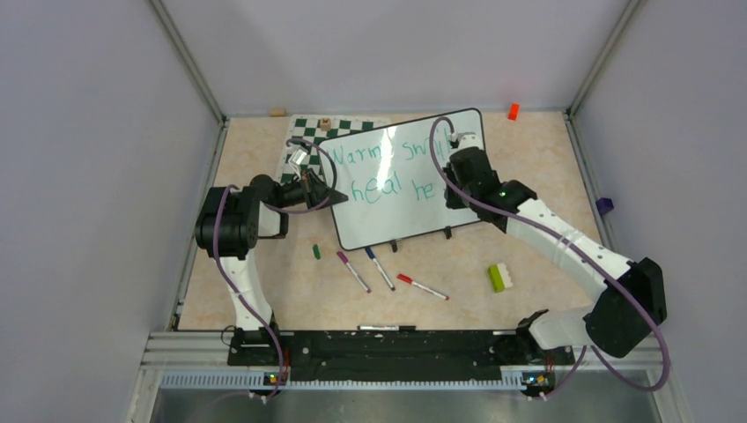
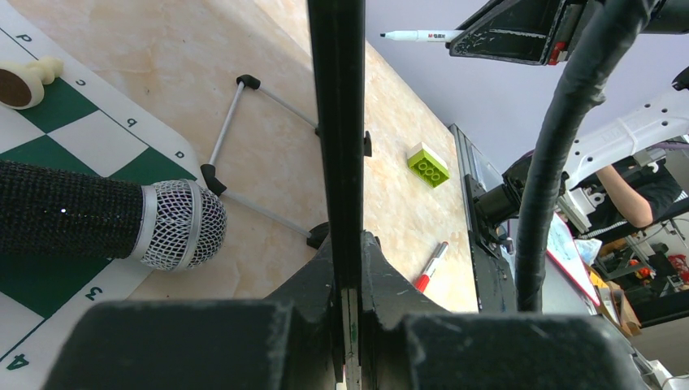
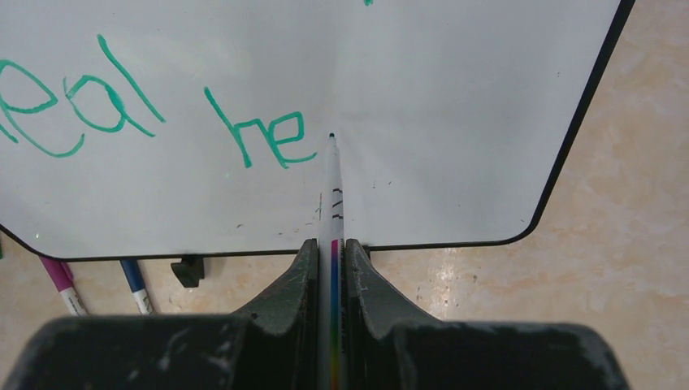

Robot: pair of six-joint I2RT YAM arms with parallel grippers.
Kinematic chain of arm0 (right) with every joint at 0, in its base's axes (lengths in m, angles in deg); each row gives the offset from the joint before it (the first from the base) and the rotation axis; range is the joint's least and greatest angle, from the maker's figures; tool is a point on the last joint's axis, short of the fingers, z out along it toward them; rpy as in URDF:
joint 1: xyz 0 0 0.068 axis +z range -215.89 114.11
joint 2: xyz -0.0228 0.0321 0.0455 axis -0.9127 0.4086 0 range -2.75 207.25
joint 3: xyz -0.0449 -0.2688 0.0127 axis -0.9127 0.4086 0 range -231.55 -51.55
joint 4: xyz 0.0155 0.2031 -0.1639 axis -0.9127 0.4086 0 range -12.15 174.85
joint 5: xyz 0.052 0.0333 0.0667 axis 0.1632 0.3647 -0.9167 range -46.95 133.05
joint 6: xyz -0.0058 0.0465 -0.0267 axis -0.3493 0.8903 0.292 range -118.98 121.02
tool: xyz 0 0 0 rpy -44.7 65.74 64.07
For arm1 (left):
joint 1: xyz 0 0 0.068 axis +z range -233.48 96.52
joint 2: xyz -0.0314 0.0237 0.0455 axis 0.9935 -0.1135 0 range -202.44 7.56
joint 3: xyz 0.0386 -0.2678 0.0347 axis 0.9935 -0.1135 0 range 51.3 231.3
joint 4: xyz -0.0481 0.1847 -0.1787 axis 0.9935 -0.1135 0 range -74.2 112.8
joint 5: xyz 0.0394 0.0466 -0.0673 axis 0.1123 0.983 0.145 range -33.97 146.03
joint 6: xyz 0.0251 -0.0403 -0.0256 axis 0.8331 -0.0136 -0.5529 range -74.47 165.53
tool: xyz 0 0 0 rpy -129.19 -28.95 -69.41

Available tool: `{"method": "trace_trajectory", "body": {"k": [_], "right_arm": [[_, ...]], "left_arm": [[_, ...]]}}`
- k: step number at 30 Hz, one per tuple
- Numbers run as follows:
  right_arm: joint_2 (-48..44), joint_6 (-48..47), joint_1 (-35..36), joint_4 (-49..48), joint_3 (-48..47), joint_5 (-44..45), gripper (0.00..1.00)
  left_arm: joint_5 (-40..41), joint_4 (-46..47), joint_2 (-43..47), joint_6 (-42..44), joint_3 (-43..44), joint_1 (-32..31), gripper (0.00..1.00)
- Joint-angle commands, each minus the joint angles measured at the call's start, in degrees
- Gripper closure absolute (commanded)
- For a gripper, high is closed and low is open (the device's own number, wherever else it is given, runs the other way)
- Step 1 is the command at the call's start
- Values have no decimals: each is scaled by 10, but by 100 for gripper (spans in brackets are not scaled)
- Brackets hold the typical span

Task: Write a sentence on the whiteboard

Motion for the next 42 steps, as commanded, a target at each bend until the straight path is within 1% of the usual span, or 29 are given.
{"method": "trace_trajectory", "body": {"k": [1, 13, 20, 31, 37, 42], "right_arm": [[9, -7, -11, -20, -30, 14, 100], [31, -12, -20, -56, -37, 27, 100], [32, -25, -20, -71, -35, -14, 100], [14, -25, -20, -44, 6, -57, 100], [5, -27, -19, -14, 13, -24, 100], [12, -24, -20, -11, -5, 20, 100]], "left_arm": [[15, 59, 2, 33, 8, 5, 100], [15, 59, 1, 32, 8, 6, 100], [15, 59, 2, 33, 9, 6, 100], [15, 59, 2, 33, 9, 5, 100], [15, 59, 2, 33, 9, 5, 100], [15, 59, 2, 32, 8, 5, 100]]}}
